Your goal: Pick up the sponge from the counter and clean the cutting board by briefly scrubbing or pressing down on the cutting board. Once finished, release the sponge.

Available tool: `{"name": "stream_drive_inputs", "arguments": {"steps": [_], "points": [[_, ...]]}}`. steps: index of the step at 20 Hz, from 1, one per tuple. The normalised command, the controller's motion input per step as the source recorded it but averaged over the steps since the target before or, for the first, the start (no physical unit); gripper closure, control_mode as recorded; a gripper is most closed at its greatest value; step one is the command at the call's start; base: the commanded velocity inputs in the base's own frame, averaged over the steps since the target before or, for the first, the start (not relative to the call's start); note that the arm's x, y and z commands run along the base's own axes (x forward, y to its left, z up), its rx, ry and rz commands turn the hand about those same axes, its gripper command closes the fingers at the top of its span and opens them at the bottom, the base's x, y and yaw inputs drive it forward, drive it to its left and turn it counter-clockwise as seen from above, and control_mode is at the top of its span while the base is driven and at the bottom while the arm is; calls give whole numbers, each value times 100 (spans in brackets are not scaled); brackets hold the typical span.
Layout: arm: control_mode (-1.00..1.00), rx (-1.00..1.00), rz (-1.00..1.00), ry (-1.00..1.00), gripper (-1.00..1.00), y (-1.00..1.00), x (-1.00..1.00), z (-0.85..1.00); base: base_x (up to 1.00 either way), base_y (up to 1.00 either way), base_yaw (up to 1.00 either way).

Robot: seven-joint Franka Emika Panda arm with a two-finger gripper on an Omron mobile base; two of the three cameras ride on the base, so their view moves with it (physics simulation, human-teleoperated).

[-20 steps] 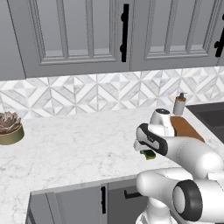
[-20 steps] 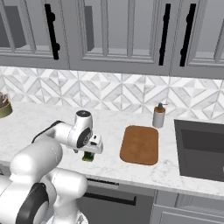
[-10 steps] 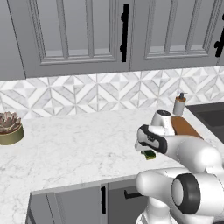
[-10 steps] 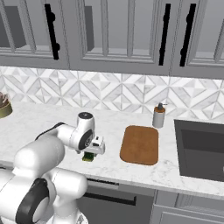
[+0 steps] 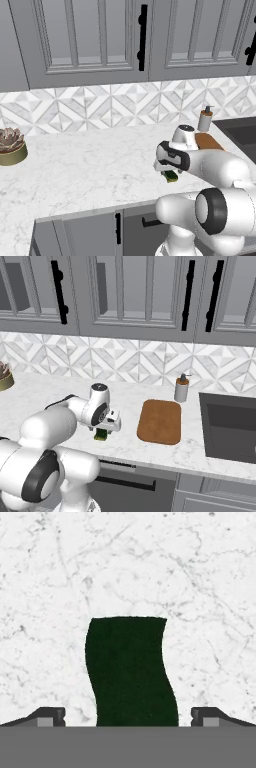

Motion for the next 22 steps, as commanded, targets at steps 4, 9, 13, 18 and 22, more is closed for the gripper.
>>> {"name": "stream_drive_inputs", "arguments": {"steps": [4,9,13,18,22], "points": [[-100,-3,0,0,-100,0,1,-7,0,0,0],[-100,-7,0,0,-100,0,10,-14,0,0,0],[-100,-5,0,0,-100,0,14,-15,0,0,0],[-100,-1,0,0,-100,0,11,-13,0,0,0],[-100,0,0,0,-100,0,1,-16,0,0,0]]}}
